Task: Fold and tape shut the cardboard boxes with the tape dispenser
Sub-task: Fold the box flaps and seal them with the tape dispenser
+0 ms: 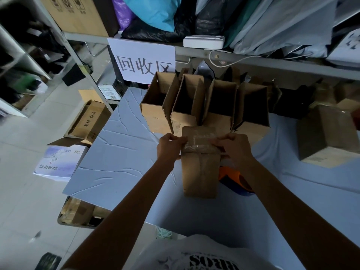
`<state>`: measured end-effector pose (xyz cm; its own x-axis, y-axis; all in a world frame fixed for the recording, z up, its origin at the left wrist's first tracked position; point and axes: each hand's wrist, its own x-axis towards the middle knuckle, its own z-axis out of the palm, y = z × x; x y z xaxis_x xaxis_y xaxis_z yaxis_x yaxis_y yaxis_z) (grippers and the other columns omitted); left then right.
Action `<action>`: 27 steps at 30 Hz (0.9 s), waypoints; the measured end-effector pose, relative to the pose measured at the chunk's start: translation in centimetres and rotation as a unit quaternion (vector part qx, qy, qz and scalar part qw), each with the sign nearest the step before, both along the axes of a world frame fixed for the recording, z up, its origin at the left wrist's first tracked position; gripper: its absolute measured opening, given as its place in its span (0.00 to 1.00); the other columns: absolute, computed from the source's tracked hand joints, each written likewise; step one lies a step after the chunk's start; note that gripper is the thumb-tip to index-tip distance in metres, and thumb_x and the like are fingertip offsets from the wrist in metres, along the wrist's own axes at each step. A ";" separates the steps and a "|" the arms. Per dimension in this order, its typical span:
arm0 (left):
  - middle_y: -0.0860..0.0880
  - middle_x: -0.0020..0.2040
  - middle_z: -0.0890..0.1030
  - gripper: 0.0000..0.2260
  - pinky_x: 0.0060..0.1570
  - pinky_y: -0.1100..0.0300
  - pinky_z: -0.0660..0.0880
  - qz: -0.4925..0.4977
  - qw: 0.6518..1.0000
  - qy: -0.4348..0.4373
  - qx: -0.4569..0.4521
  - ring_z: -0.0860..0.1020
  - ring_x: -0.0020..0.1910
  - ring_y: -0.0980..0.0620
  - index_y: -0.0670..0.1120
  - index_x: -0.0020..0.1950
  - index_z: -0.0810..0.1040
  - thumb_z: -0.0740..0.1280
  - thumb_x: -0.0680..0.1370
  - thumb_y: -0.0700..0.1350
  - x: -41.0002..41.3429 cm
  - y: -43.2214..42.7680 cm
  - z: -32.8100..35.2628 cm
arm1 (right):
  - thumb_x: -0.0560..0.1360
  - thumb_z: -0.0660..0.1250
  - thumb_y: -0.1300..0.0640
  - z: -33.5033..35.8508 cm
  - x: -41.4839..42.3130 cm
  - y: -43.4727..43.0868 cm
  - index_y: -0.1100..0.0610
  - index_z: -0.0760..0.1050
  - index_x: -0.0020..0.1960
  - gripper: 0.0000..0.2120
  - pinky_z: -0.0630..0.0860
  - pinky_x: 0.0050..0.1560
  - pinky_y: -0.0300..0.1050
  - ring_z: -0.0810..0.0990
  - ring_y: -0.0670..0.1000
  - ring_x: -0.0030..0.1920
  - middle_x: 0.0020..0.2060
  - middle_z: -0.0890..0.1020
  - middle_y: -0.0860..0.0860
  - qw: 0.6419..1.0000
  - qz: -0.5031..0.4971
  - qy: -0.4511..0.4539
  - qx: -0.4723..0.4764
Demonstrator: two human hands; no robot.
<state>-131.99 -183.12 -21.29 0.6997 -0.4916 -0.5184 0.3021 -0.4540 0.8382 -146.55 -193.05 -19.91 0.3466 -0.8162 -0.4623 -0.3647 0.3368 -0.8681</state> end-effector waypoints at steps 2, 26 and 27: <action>0.41 0.47 0.82 0.10 0.44 0.50 0.81 0.002 1.000 -0.002 -0.004 0.81 0.48 0.44 0.42 0.44 0.77 0.74 0.72 0.46 0.0 0.1 -0.2 | 0.70 0.73 0.66 -0.2 -0.2 -0.3 0.59 0.82 0.40 0.03 0.82 0.46 0.56 0.84 0.56 0.43 0.40 0.84 0.57 0.999 0.010 0.010 -0.039; 0.52 0.66 0.73 0.23 0.56 0.59 0.73 -0.171 0.971 -0.088 -0.141 0.74 0.61 0.51 0.51 0.67 0.70 0.67 0.73 0.53 -6.1 7.2 -0.4 | 0.72 0.71 0.62 -3.6 -7.0 4.6 0.50 0.64 0.65 0.26 0.78 0.44 0.39 0.79 0.45 0.49 0.53 0.77 0.45 0.974 0.131 -0.107 -0.151; 0.51 0.68 0.72 0.24 0.58 0.57 0.73 -0.197 0.963 -0.105 -0.150 0.73 0.62 0.51 0.50 0.70 0.69 0.68 0.75 0.50 -6.2 7.2 0.3 | 0.74 0.70 0.60 -3.2 -7.6 5.0 0.49 0.65 0.64 0.24 0.79 0.44 0.40 0.80 0.46 0.51 0.54 0.77 0.47 0.973 0.108 -0.121 -0.162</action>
